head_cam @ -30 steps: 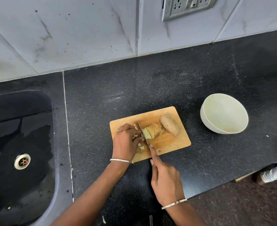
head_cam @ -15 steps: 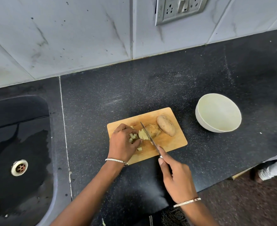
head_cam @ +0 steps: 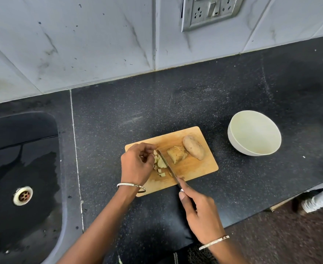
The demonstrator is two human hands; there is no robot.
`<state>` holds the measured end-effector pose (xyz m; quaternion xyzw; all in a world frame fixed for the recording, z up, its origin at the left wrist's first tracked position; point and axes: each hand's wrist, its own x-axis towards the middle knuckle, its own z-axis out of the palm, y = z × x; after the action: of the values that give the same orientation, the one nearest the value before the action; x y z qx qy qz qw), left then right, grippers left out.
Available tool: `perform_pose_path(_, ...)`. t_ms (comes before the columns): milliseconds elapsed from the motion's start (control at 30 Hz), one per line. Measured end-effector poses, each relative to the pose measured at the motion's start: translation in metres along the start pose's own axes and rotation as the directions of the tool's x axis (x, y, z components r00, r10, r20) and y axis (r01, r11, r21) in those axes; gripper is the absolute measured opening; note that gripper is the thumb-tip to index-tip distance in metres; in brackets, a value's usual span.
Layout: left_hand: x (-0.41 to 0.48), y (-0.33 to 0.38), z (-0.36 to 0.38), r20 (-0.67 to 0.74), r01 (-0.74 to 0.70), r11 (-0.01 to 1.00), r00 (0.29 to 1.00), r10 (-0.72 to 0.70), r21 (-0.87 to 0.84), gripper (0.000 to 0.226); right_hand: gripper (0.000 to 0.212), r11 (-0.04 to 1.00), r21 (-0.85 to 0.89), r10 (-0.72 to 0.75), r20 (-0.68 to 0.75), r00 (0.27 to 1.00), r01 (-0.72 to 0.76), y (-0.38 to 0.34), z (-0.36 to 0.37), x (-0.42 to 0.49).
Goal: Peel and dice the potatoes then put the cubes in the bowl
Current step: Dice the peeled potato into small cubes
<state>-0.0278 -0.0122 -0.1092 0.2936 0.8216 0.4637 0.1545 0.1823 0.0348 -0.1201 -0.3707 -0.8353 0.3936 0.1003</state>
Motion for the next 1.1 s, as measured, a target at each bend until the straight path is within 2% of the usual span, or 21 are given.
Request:
perform_pose_path(233,-0.001,0.007,-0.001,0.08,-0.005,1.0,0.997,0.006,-0.01,0.028,0.045,0.994,0.106,0.031,-0.05,0.998,-0.025,-0.006,-0.009,0.007)
perform_pose_path(367,-0.004,0.017,0.001,0.134,-0.038,0.999,0.99,0.038,-0.009,0.025,0.037,0.919,0.381,0.106,0.019,0.994,-0.105,-0.015,-0.016,0.011)
perform_pose_path(433,-0.007,0.022,0.001,0.192,0.052,0.995,0.981,-0.035,-0.087,0.027,0.035,0.827,0.535,0.156,0.081,0.984,-0.175,-0.021,-0.018,0.013)
perform_pose_path(500,-0.008,0.027,0.001,0.295,0.234,0.945,0.942,-0.161,-0.23,0.035,0.034,0.758,0.614,0.179,0.129,0.975,-0.22,-0.027,-0.02,0.015)
perform_pose_path(600,-0.011,0.031,0.001,0.44,0.489,0.752,0.849,-0.294,-0.442,0.045,0.035,0.72,0.653,0.17,0.165,0.972,-0.237,-0.034,-0.02,0.015)
perform_pose_path(700,-0.01,0.031,-0.001,0.465,0.571,0.635,0.813,-0.35,-0.52,0.041,0.036,0.703,0.668,0.171,0.177,0.969,-0.246,-0.034,-0.021,0.012)
perform_pose_path(767,-0.007,0.028,-0.004,0.44,0.558,0.643,0.824,-0.357,-0.525,0.034,0.036,0.69,0.678,0.19,0.166,0.968,-0.252,-0.03,-0.023,0.01)
perform_pose_path(800,-0.005,0.026,-0.006,0.403,0.515,0.706,0.849,-0.342,-0.485,0.03,0.036,0.688,0.68,0.205,0.152,0.967,-0.253,-0.027,-0.024,0.009)
perform_pose_path(867,-0.002,0.022,-0.008,0.29,0.332,0.901,0.924,-0.25,-0.279,0.024,0.037,0.701,0.668,0.231,0.117,0.966,-0.249,-0.019,-0.028,0.008)
perform_pose_path(933,0.0,0.018,-0.008,0.209,0.098,0.995,0.974,-0.089,-0.032,0.02,0.038,0.728,0.645,0.241,0.073,0.968,-0.23,-0.012,-0.031,0.009)
perform_pose_path(1000,-0.001,0.018,-0.006,0.169,-0.084,0.982,0.984,0.055,0.17,0.018,0.038,0.753,0.622,0.247,0.031,0.968,-0.213,-0.008,-0.032,0.01)
perform_pose_path(1100,-0.005,0.024,-0.001,0.131,-0.137,0.905,0.987,0.091,0.404,0.03,0.038,0.789,0.583,0.253,-0.019,0.967,-0.194,-0.004,-0.035,0.01)
